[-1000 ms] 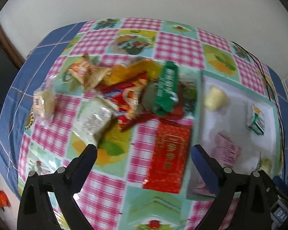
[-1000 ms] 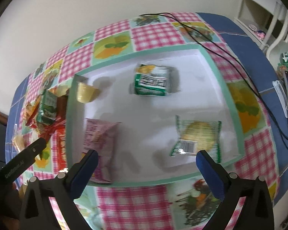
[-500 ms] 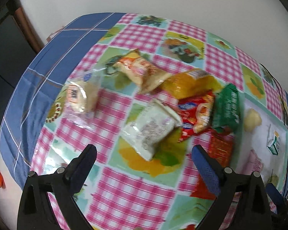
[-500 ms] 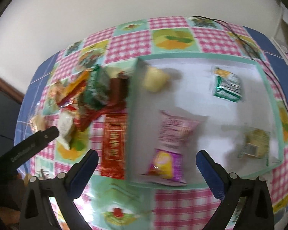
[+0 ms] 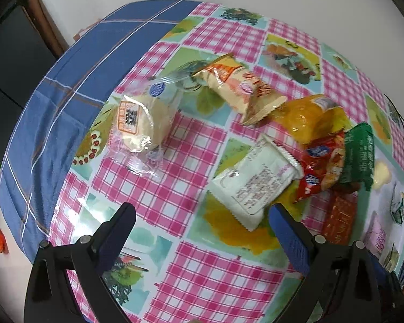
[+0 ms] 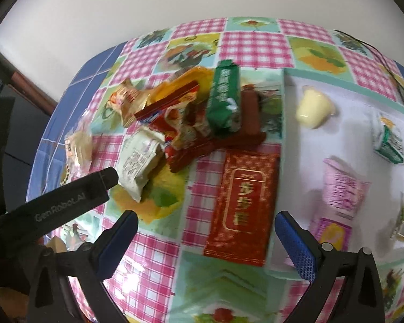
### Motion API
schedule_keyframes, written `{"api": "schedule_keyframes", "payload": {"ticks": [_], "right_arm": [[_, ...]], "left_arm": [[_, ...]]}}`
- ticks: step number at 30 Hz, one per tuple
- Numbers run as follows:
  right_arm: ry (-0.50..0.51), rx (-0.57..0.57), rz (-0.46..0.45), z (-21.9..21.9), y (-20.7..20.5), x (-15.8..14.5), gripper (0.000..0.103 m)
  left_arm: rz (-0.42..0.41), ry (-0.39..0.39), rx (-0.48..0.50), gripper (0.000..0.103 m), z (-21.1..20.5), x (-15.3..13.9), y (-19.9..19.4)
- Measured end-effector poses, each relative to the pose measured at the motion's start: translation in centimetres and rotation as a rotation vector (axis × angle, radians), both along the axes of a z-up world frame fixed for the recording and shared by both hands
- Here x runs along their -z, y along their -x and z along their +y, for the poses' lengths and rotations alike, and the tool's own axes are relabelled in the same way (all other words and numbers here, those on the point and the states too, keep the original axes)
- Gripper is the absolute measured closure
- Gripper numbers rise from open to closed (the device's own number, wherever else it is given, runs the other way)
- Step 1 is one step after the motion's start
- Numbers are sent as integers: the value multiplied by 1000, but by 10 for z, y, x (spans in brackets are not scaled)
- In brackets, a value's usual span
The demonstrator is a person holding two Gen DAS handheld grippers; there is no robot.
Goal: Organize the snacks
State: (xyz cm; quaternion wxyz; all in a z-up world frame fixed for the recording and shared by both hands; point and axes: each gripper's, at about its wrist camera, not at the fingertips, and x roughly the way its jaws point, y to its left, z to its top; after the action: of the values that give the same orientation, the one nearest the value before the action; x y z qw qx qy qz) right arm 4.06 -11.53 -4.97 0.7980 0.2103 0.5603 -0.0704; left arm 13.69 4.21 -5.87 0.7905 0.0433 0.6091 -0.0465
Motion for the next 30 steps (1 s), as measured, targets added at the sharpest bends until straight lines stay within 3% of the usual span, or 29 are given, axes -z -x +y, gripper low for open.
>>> {"api": "schedule_keyframes", "payload": {"ticks": [12,19,30], "right_arm": [[9,20,32,-3,-13,22,8],[65,62,62,-15,-11,25,8],[85,61,108,-9,-24,42,16]], "left_arm": [[-9,27,27,4,4,-4,-5],[-7,38,59,4,-2,-4,-7],[-63,85,193,4,-37,-13,-11]]}}
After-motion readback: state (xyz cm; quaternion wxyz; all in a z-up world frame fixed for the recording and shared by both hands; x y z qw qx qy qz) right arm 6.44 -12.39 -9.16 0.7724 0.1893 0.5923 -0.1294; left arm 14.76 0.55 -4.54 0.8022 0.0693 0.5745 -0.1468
